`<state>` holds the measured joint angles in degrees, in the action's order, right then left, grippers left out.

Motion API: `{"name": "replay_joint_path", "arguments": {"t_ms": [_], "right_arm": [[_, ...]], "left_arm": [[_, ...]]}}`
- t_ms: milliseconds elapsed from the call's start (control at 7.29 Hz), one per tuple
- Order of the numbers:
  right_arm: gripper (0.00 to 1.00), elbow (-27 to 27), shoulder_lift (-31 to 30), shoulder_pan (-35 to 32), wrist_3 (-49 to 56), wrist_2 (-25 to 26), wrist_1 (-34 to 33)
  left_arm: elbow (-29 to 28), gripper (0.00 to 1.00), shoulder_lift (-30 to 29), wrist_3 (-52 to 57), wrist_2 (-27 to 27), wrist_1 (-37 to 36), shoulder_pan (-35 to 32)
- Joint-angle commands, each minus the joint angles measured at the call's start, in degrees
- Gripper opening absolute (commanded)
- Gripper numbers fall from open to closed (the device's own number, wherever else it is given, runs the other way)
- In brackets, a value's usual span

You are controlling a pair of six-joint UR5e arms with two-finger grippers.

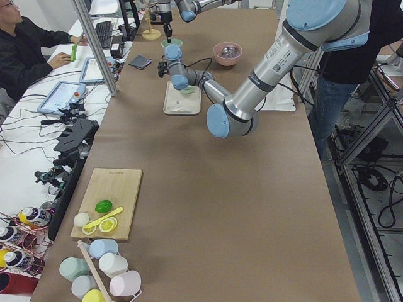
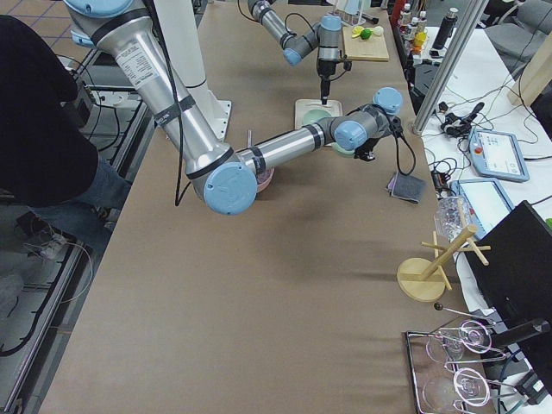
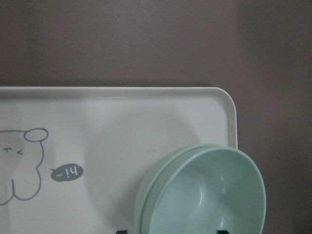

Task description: Stack green bowls together

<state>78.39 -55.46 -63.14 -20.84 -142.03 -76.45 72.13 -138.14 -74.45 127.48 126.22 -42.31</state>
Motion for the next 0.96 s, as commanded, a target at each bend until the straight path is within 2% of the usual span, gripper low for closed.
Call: {"name": "replay_joint_path", "arguments": {"t_ms": [0, 275, 412, 549, 686, 824], "right_arm": [[0.0, 2.6, 2.5, 2.6, -10.0, 0.0, 0.2], [0.0, 2.6, 3.4, 4.9, -17.2, -0.3, 1.1], [0.0, 2.0, 3.4, 7.5, -24.2, -0.3, 5.6], [0.0, 1.5, 3.4, 9.3, -33.7, -0.3, 11.0], [0.0, 0.3, 3.4, 10.7, -38.3, -0.1, 15.0], [0.0, -1.6, 4.5, 11.5, -38.5, -0.2, 16.7]], "left_arm": [[0.5, 0.98, 1.2, 0.3, 0.8, -0.4, -3.1], [1.7, 0.98, 4.3, 1.7, 5.2, -0.4, -6.7], [3.0, 0.98, 6.0, 1.7, 7.9, -0.4, -8.6], [3.9, 0.98, 7.1, 1.8, 8.4, -0.4, -9.5], [4.1, 0.98, 7.8, 2.1, 8.4, -0.2, -9.6], [4.1, 0.98, 7.8, 2.1, 8.3, -0.4, -9.5]]}}
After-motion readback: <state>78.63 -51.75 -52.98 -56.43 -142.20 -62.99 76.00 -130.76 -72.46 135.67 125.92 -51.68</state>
